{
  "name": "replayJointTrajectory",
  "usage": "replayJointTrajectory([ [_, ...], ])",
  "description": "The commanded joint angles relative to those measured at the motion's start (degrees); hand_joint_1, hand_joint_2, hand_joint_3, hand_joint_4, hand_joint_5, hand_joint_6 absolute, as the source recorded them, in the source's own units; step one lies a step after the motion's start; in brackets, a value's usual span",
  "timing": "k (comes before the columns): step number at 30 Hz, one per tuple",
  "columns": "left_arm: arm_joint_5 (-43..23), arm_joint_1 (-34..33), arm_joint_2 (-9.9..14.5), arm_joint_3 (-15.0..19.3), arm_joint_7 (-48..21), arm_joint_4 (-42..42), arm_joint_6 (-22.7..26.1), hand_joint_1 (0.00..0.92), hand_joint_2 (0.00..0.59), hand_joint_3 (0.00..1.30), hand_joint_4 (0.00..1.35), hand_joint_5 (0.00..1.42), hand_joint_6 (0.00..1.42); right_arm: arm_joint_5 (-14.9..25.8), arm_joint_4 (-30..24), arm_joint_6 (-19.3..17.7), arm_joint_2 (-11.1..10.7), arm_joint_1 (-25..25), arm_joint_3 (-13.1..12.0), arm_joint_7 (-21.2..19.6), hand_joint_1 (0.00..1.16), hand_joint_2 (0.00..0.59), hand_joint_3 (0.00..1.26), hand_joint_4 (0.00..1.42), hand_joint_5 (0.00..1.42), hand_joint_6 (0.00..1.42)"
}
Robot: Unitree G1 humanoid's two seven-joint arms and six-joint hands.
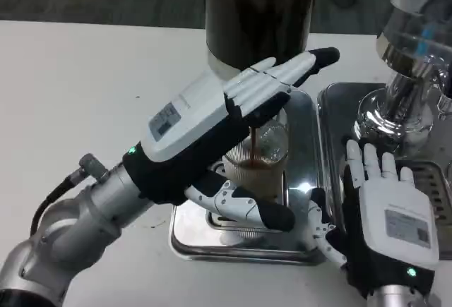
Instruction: Grasp the cup under the faucet to collect the drink, then remove the cup.
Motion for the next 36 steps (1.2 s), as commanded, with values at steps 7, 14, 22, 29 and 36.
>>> replayJointTrajectory([
  [7,3.6,-0.3,0.8,-2.3,2.3,-0.5,-0.7,0.0,0.074,0.0,0.0,0.11,0.07,8.5,-0.2,-3.3,0.9,0.2,-3.7,0.1,0.27,0.479,0.0,0.0,0.0,0.0],
  [14,3.6,-0.3,1.3,-2.8,3.5,-0.5,-0.2,0.0,0.082,0.0,0.0,0.12,0.08,26.5,1.7,-14.3,-0.2,-0.6,-9.3,2.6,0.5,0.363,0.0,0.0,0.0,0.0],
  [22,3.1,-0.4,1.7,-2.8,4.0,0.0,0.0,0.0,0.085,0.0,0.0,0.12,0.08,38.0,4.8,-25.2,-1.0,-1.9,-11.6,4.8,0.7,0.249,0.0,0.0,0.0,0.0],
  [29,2.3,-0.5,1.8,-2.6,4.2,0.4,0.3,0.0,0.088,0.0,0.0,0.12,0.09,44.2,8.3,-25.9,-0.8,-5.5,-12.5,9.5,0.71,0.204,0.0,0.0,0.0,0.0],
  [36,2.4,-0.6,2.0,-2.6,4.6,0.4,0.6,0.0,0.09,0.0,0.0,0.13,0.09,46.9,10.9,-25.6,0.1,-8.7,-13.0,11.5,0.72,0.201,0.0,0.0,0.0,0.0],
])
